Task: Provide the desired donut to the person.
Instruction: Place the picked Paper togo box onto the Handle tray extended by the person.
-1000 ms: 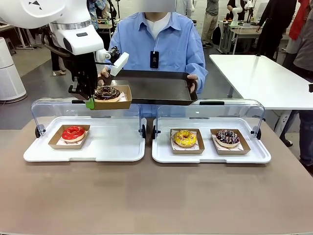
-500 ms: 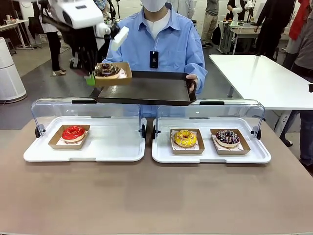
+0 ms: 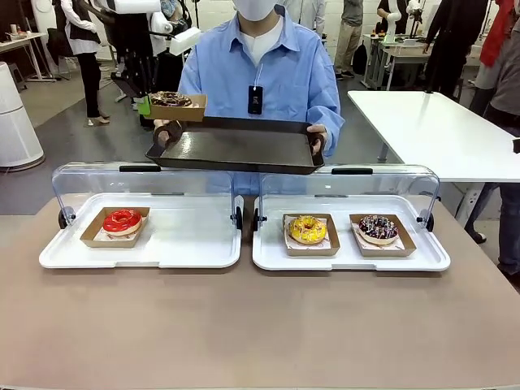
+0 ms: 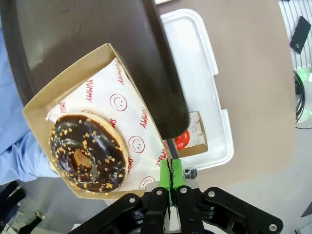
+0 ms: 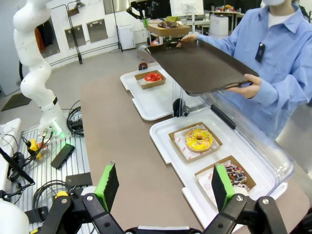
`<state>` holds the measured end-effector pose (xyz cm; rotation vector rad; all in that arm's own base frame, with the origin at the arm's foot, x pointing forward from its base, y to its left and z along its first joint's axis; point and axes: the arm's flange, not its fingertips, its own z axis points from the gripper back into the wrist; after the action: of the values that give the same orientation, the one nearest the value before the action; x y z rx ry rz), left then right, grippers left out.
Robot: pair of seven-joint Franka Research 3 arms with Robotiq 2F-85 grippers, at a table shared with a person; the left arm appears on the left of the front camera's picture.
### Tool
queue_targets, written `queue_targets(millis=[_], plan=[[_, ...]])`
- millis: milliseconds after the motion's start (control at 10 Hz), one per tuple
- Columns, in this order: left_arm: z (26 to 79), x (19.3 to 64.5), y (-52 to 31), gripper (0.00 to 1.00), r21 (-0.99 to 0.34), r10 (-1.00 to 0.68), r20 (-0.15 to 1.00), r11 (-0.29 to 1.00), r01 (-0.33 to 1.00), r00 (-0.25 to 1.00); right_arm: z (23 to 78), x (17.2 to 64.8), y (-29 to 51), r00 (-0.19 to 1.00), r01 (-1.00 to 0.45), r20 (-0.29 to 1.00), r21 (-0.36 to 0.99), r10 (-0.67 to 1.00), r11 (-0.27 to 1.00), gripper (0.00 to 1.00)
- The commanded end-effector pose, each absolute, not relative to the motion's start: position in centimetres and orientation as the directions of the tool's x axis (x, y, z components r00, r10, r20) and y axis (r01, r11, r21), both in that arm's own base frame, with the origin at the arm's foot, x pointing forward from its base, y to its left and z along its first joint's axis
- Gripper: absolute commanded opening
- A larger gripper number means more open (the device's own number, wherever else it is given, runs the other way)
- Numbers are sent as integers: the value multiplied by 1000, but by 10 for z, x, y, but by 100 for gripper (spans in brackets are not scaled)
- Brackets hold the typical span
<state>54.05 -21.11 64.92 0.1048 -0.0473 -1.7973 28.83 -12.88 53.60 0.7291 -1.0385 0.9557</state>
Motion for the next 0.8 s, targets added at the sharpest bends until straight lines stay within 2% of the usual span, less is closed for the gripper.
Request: queue_targets(millis=[0,700], plan=[[658,568,-211,1,40,-964,3,-267,963,-267,538,291,-129,173,-910,946,47,275,412,100],[598,599,-216,1,30,-961,24,-273,962,-274,538,291,-129,173,-910,946,47,275,412,100]])
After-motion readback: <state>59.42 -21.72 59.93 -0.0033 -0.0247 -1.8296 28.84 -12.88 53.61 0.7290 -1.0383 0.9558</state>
